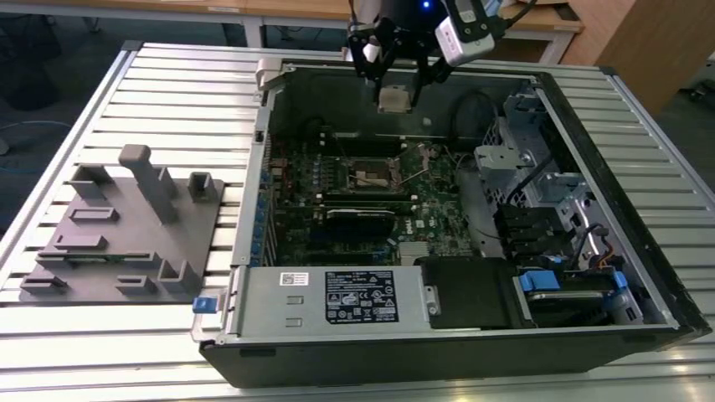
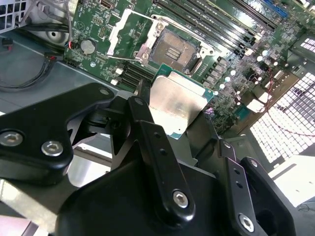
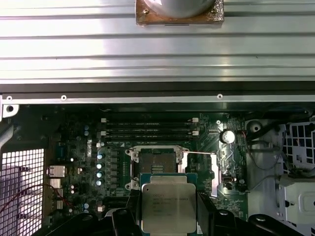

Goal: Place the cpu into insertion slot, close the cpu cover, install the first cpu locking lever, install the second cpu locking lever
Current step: 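Place the cpu into insertion slot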

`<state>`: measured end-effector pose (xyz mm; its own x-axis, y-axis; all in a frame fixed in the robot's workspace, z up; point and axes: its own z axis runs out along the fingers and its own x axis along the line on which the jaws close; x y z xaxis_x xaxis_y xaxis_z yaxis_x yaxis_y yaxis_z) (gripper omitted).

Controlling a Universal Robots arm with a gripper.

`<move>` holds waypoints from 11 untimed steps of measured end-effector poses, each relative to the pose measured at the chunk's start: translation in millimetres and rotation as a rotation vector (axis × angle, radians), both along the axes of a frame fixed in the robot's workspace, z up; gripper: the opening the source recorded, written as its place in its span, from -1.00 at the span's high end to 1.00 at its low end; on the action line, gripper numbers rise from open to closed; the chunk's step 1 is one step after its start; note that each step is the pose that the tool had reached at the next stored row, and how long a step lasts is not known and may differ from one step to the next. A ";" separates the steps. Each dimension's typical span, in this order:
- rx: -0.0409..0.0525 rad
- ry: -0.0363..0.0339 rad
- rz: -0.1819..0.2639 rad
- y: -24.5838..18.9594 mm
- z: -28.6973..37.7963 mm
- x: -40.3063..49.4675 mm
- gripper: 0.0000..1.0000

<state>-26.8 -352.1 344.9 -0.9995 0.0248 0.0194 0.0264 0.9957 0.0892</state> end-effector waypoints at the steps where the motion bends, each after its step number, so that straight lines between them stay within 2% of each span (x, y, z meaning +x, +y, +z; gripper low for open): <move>1: 0.0001 0.0000 0.000 0.0 -0.2 0.0 -0.08; 11: 0.0000 0.0000 0.000 0.0 -3.8 0.0 -0.08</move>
